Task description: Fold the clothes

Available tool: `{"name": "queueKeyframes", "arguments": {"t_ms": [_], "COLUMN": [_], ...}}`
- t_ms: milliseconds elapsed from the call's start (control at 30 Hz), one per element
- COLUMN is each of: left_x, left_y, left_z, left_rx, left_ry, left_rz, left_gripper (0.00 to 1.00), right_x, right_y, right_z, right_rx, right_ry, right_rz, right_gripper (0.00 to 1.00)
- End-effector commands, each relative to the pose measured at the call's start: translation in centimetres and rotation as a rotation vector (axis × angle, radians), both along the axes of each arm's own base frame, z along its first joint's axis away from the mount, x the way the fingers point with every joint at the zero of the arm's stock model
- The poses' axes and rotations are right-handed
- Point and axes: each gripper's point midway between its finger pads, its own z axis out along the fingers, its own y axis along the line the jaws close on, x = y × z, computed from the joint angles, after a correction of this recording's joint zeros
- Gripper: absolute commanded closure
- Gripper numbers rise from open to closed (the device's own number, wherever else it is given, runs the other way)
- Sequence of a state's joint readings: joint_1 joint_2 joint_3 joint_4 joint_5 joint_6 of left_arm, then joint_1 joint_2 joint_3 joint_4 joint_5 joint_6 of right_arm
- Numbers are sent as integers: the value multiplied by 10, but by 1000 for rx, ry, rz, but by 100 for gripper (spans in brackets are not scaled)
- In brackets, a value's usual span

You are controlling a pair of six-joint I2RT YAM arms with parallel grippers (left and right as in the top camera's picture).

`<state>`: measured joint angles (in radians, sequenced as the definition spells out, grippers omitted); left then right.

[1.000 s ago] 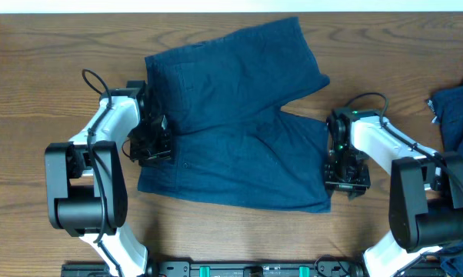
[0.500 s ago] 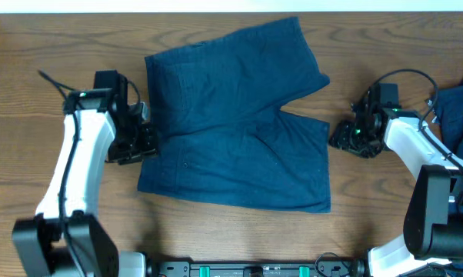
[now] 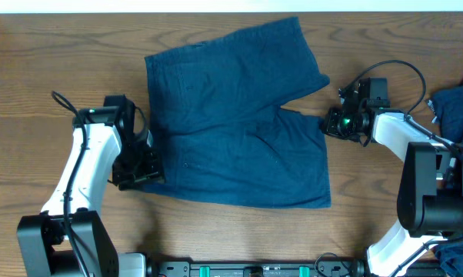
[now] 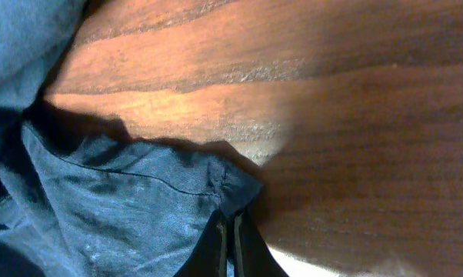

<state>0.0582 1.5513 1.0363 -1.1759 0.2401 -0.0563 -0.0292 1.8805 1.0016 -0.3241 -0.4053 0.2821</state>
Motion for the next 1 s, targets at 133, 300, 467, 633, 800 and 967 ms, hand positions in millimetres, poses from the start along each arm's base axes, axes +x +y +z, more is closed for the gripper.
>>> {"name": "queueKeyframes", "arguments": {"t_ms": [133,300,467,633,800,967], "left_x": [-8,-9,-13,-27,-23,-9], "left_y": [1,1,0,-2,-2,8], "left_z": [-19,-33,-50,-65,-76,-82], "left_rx": [10,11,18,12,32,105], "left_ry": [20,5,-6,19,-3,-39], "left_rz": [32,33,68,101,199,365], "left_gripper": [36,36,29,29,39,44], "right_x": [14,13,-3,-24,-55,-89], "right_y": [-36,-58,-73,-79,-69,-62], "right_z": [8,20,31,53,75,89], "right_rx": [-55,-59,-63,-54,-30,-29], "right_ry": [-7,-7,24,58,118,197], "right_rz": [-87,-133,-155,-168,-158,-133], "right_gripper": [99,82,47,46,46,46]}}
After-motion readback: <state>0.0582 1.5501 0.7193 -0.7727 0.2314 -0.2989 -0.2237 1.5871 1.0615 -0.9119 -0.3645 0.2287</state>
